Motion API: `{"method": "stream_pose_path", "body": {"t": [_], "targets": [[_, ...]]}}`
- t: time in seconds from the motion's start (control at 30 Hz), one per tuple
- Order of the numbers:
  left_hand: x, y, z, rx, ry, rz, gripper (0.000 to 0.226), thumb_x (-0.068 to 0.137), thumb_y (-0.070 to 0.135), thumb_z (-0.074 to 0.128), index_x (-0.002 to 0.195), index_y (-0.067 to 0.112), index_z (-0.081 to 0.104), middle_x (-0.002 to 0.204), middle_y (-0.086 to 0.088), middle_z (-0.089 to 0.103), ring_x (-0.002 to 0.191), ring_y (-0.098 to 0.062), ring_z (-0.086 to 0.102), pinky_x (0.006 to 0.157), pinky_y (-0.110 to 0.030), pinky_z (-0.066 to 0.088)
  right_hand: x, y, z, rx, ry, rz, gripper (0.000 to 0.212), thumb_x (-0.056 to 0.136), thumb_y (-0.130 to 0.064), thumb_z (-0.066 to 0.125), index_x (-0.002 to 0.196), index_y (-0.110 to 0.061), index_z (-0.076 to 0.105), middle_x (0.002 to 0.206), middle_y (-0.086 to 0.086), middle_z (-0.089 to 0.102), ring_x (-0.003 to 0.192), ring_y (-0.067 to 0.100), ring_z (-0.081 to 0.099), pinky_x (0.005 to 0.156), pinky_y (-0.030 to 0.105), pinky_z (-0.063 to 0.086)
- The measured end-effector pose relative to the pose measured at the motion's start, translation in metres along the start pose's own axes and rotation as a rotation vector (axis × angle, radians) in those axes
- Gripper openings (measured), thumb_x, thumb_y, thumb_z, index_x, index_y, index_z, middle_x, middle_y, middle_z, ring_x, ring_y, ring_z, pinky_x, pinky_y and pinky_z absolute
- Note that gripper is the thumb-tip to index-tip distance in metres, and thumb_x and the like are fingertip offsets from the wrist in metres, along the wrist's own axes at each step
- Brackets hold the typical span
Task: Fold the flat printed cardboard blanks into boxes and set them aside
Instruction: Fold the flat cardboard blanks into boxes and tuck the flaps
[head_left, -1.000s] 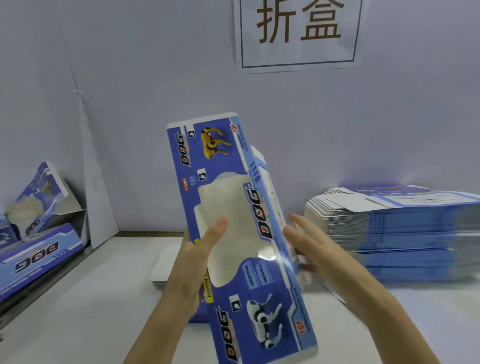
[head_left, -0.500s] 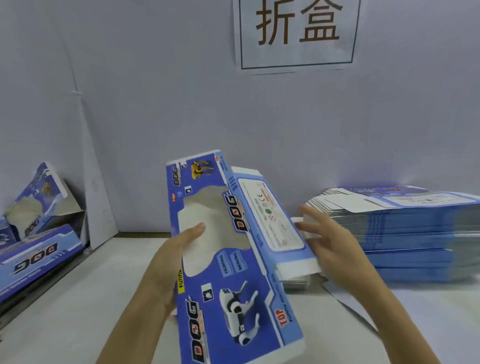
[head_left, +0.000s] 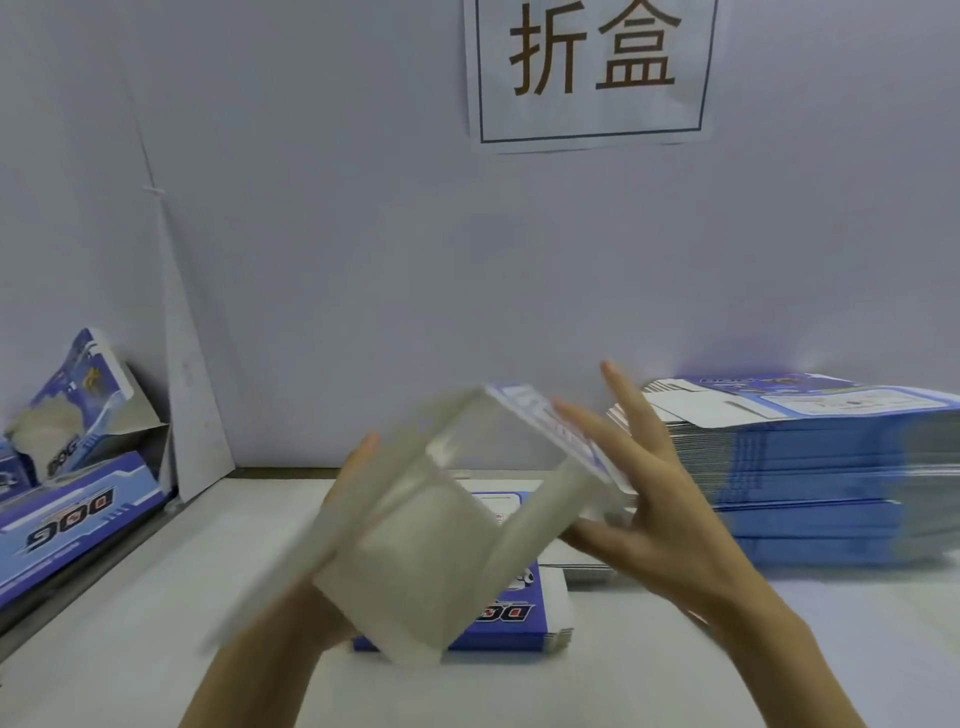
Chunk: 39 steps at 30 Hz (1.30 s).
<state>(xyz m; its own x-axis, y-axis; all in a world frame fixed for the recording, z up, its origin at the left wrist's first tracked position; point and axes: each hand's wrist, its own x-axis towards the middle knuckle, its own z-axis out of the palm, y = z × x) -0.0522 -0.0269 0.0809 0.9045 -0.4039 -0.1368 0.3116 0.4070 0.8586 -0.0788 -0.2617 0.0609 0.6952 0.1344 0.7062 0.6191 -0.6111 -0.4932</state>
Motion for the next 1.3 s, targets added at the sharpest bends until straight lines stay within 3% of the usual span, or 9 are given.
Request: {"method": "stream_pose_path", "body": {"t": [0.13,0.27,0.33,0.47,0.67,0.8,1.03,1.17,1.3], "targets": [[-0.001,-0.005,0.000,0.110,-0.104,-0.034,0.069,0.072,0.072,0.049,0.106,0.017,0.074,0.107,-0.015,0.072,0.092,-0.046,0.067,0.035,-0.028,0.049,0.001,0.001,0.003,0.155,0.049,0.124,0.046,0.073,-0.054,0.077,0.113,-0.045,0.056,0.129,-0.014,0.061,0.123,0.012,0.055,0.096,0.017,0.042],[0.009,-0.014,0.002,0.477,0.003,0.330,0.099,0.055,0.100,0.029,0.126,0.037,0.059,0.126,0.010,0.063,0.105,-0.009,0.064,0.076,-0.035,0.054,0.003,-0.001,0.004,0.238,0.140,0.202,0.063,0.068,-0.066,0.060,0.128,-0.051,0.048,0.108,-0.016,0.060,0.105,0.005,0.060,0.092,0.022,0.048],[0.009,-0.017,0.005,0.531,-0.026,0.479,0.101,0.047,0.091,0.059,0.130,0.034,0.050,0.123,0.011,0.064,0.111,-0.007,0.062,0.088,-0.030,0.052,0.003,-0.003,0.002,0.331,0.132,0.212,0.066,0.070,-0.064,0.059,0.132,-0.043,0.051,0.118,-0.007,0.057,0.115,0.010,0.057,0.102,0.038,0.046],[0.010,-0.020,0.011,0.422,-0.026,0.528,0.073,0.063,0.032,0.086,0.119,0.038,0.039,0.099,0.004,0.073,0.091,-0.023,0.072,0.063,-0.027,0.058,0.002,-0.008,0.001,0.609,0.067,0.237,0.060,0.071,-0.052,0.065,0.123,-0.030,0.048,0.129,0.001,0.060,0.120,0.015,0.059,0.098,0.041,0.051],[0.008,-0.031,0.018,0.460,-0.176,0.465,0.076,0.068,0.041,0.075,0.131,0.047,0.033,0.108,0.014,0.070,0.094,-0.016,0.071,0.064,-0.023,0.057,-0.001,-0.018,-0.004,0.468,0.165,0.072,0.079,0.078,-0.040,0.066,0.145,-0.046,0.024,0.138,-0.046,0.036,0.129,-0.021,0.033,0.090,-0.002,0.034],[0.006,-0.035,0.017,0.509,-0.194,0.439,0.094,0.058,0.055,0.079,0.137,0.042,0.030,0.108,0.015,0.070,0.094,-0.015,0.071,0.066,-0.022,0.057,-0.002,-0.016,-0.015,0.305,0.153,0.004,0.082,0.078,-0.049,0.061,0.148,-0.054,0.018,0.149,-0.042,0.024,0.133,-0.022,0.025,0.091,-0.006,0.028],[0.003,-0.038,0.013,0.549,-0.224,0.396,0.106,0.043,0.069,0.083,0.131,0.028,0.039,0.106,0.011,0.072,0.095,-0.016,0.071,0.066,-0.022,0.057,-0.002,-0.016,-0.022,0.345,0.130,0.014,0.069,0.070,-0.043,0.065,0.136,-0.041,0.043,0.132,-0.012,0.056,0.118,0.017,0.057,0.088,0.037,0.053],[0.003,-0.039,0.011,0.477,-0.206,0.385,0.109,0.039,0.068,0.085,0.132,0.033,0.040,0.105,0.008,0.073,0.090,-0.020,0.073,0.061,-0.025,0.058,-0.004,-0.021,-0.018,0.342,0.160,-0.032,0.037,0.072,-0.037,0.061,0.105,-0.032,0.046,0.093,-0.019,0.056,0.082,0.004,0.057,0.072,0.024,0.049],[0.002,-0.040,0.011,0.364,-0.180,0.395,0.113,0.029,0.064,0.090,0.129,0.040,0.043,0.098,0.000,0.075,0.079,-0.026,0.074,0.055,-0.028,0.058,-0.002,-0.025,-0.017,0.372,0.148,-0.041,0.045,0.072,-0.039,0.061,0.114,-0.031,0.046,0.105,-0.012,0.058,0.100,0.019,0.060,0.081,0.036,0.052]]}}
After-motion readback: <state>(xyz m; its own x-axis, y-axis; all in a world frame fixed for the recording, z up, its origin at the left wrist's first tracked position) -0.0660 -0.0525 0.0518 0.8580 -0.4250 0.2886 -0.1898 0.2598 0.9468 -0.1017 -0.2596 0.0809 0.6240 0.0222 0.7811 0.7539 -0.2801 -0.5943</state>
